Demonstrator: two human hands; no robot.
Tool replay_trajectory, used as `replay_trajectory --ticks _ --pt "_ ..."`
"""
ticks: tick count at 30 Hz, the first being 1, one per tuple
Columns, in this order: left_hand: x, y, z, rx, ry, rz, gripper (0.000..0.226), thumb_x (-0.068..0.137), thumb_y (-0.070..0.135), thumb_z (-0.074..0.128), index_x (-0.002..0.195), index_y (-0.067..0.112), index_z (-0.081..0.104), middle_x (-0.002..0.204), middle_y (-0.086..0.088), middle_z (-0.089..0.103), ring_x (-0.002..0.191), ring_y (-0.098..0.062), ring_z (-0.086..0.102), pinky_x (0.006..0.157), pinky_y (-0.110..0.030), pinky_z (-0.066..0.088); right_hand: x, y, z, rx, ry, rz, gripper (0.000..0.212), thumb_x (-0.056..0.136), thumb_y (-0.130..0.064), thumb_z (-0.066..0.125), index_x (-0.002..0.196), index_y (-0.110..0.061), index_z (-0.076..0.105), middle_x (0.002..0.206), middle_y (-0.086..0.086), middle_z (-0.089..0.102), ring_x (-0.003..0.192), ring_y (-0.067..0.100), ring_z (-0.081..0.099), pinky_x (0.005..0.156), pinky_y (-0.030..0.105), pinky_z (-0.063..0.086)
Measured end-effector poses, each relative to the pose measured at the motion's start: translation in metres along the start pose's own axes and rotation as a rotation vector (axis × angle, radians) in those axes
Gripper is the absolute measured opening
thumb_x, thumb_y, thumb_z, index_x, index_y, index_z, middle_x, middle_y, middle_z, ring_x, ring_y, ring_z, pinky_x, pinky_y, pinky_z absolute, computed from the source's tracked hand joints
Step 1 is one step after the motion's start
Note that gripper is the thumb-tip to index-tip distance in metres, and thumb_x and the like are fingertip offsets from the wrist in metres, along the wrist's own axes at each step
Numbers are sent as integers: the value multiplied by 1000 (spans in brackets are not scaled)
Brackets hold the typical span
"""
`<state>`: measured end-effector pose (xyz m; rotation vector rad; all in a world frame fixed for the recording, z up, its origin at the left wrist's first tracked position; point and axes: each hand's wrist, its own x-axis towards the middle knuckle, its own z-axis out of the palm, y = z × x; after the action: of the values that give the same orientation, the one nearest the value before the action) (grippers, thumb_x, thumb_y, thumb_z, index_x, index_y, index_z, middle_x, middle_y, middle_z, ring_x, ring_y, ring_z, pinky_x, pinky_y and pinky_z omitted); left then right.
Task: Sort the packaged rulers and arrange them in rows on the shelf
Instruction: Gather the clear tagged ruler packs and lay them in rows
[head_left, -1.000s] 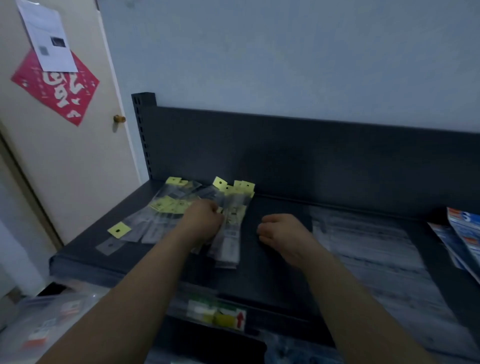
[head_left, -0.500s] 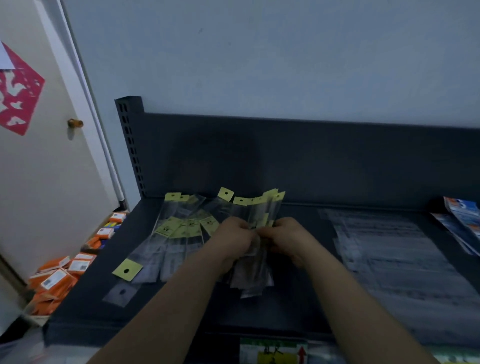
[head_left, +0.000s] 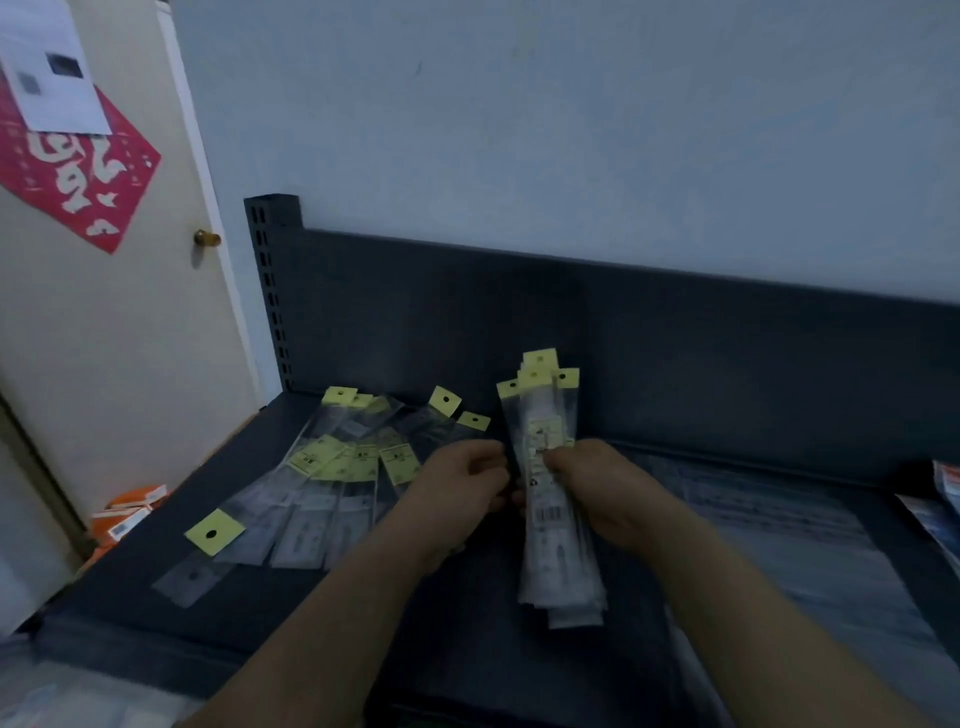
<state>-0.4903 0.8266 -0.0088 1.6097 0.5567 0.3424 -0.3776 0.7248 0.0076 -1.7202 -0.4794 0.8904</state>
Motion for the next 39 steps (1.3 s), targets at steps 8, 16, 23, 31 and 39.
replay_trajectory --ticks 8,16,23,31,39 --pt "-27 13 -22 -357 479 224 85 65 49 83 130 9 46 116 -12 66 97 -24 69 75 -32 56 -18 -55 -31 -942 -430 -542 17 97 -25 48 106 -16 59 99 3 68 88 20 66 83 41 53" --pt "-94 -27 -27 275 658 87 47 67 41 81 109 28 64 102 12 65 97 -3 60 80 -23 50 -6 -2 4 -1310 -628 -712 13 94 -32 51 106 -34 49 102 -14 54 91 12 53 82 36 47" --pt "-101 -30 -19 435 589 101 15 80 41 71 82 26 71 80 8 71 73 -2 64 64 -16 48 7 12 -22 -1196 -441 -723 17 82 -39 67 96 -33 60 89 -13 61 82 8 58 78 38 51" --pt "-93 -36 -26 736 467 -69 22 84 35 71 99 26 58 96 7 62 82 -5 56 69 -20 43 16 23 -36 -1333 -392 -757 36 82 -50 62 113 -34 51 103 -14 51 98 9 51 88 31 42" --pt "-57 -27 -68 625 824 55 78 85 74 32 127 12 54 128 -9 58 116 -25 54 99 -45 44 34 -6 -58 -1027 -247 -676 13 84 -32 68 92 -26 58 85 -8 60 77 11 56 70 32 47"
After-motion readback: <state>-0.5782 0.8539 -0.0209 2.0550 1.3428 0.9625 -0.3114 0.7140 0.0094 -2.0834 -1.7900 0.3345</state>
